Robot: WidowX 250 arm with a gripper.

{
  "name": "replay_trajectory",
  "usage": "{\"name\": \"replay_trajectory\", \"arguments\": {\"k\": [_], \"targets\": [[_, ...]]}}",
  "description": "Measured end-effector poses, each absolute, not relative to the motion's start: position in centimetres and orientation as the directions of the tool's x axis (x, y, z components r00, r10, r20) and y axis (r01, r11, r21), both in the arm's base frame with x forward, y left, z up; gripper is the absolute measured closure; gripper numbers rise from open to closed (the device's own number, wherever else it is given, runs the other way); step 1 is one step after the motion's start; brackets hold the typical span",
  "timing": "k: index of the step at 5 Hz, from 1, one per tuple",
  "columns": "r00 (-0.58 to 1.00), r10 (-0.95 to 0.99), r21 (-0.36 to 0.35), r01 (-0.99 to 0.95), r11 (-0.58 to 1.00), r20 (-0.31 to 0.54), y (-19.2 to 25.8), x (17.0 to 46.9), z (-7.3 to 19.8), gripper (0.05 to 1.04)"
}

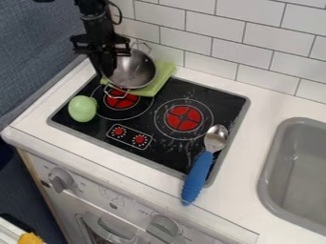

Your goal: Put the silver pot on top of the green cloth

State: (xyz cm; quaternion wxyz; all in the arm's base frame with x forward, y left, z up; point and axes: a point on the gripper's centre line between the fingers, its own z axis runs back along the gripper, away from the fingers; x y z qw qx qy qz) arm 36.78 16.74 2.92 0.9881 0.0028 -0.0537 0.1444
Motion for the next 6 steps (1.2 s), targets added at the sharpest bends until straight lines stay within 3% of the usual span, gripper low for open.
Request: {"name": "replay_trajectory", "arguments": {"k": [1,2,3,4,5,6], "targets": [[0.962,0.251,0.022,-0.254,0.967,0.108,16.7,35.9,2.6,0.533],[0.965,0.216,0.037,-0.224,0.974,0.147,16.4,35.8,4.0,0.233],[0.975,0.170,0.025,-0.175,0.984,0.142,15.6,34.8,6.0,0.074],[0.987,0.111,-0.019,-0.110,0.994,0.120,14.2,33.3,7.7,0.077],[0.997,0.066,-0.056,-0.063,0.996,0.045,12.8,31.0,6.6,0.083],[0.999,0.027,-0.002,-0.026,1.000,0.029,12.2,29.0,5.9,0.083]]}}
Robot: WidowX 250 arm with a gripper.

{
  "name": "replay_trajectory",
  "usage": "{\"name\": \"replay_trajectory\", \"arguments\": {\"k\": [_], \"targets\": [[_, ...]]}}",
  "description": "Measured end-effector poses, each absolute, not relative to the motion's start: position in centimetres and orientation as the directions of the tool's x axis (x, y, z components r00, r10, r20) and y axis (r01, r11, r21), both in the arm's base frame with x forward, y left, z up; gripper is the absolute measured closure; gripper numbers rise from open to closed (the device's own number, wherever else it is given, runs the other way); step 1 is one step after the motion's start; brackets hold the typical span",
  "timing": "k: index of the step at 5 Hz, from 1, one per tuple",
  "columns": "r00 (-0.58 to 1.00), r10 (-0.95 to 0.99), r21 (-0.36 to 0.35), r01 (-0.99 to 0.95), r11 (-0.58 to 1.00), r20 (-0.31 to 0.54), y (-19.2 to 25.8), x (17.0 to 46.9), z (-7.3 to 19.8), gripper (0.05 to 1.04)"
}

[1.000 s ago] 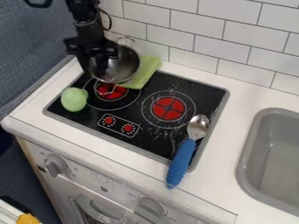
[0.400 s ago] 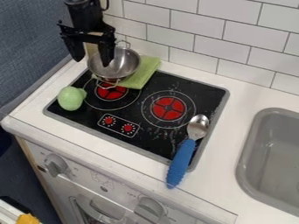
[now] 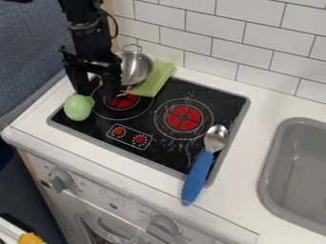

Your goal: Put the silver pot on top of the green cloth

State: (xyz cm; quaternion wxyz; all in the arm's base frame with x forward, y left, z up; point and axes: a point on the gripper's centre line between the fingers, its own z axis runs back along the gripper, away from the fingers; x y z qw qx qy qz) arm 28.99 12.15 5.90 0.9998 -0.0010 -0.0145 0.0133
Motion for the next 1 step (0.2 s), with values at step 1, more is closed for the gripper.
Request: {"name": "replay_trajectory", "arguments": {"k": [1], "targets": [[0.998,0.008,0.047,-0.012,0.999,0.065,12.19,27.93,6.13,0.083]]}}
